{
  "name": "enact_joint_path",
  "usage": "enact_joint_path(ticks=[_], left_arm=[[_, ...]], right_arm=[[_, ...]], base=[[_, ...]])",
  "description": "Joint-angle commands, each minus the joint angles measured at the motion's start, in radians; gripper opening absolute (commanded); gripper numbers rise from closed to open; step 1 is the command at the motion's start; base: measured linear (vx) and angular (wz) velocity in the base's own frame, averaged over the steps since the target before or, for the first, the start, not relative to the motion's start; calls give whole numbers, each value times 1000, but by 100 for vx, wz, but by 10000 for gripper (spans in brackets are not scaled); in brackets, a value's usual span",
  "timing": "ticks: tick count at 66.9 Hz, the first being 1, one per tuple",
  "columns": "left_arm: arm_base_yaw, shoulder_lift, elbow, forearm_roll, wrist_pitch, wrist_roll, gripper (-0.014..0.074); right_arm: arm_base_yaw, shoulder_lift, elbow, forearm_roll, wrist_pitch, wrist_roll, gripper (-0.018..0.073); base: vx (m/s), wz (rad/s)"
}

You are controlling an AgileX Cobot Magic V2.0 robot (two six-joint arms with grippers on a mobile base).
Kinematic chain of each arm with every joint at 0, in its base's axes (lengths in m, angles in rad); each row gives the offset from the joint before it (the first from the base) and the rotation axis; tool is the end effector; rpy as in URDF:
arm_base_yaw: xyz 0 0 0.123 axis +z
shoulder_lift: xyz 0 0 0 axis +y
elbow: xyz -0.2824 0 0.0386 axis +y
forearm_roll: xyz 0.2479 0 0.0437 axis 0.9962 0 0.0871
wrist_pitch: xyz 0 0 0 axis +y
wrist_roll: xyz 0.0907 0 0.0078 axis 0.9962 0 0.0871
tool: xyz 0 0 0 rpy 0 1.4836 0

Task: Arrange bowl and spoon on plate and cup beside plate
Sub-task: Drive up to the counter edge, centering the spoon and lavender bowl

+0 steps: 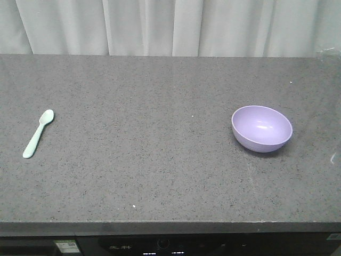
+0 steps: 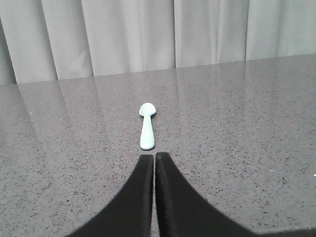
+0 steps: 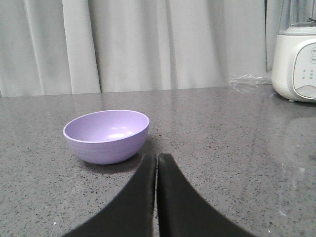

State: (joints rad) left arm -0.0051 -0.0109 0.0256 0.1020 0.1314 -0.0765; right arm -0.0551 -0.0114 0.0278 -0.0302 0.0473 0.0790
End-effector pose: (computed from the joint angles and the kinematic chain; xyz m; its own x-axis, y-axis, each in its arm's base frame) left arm 0.0566 0.0009 0.1931 -0.0584 0.0249 -0.9980 -0.0068 0.9997 0.0254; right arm 0.0567 -0.0033 0.2000 0.0262 0.0474 -0.9985 0.0553 0.9973 0.0488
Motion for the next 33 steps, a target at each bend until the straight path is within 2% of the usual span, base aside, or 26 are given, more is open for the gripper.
enact_joint_path(ticks=[1, 33], left_arm=[[2, -3, -8, -1, -67, -6, -6], [2, -3, -8, -1, -67, -6, -6]], right_arm=[[-1, -11, 4, -4, -71, -1, -3], [-1, -11, 4, -4, -71, -1, -3]], base=[[2, 0], [3, 0]])
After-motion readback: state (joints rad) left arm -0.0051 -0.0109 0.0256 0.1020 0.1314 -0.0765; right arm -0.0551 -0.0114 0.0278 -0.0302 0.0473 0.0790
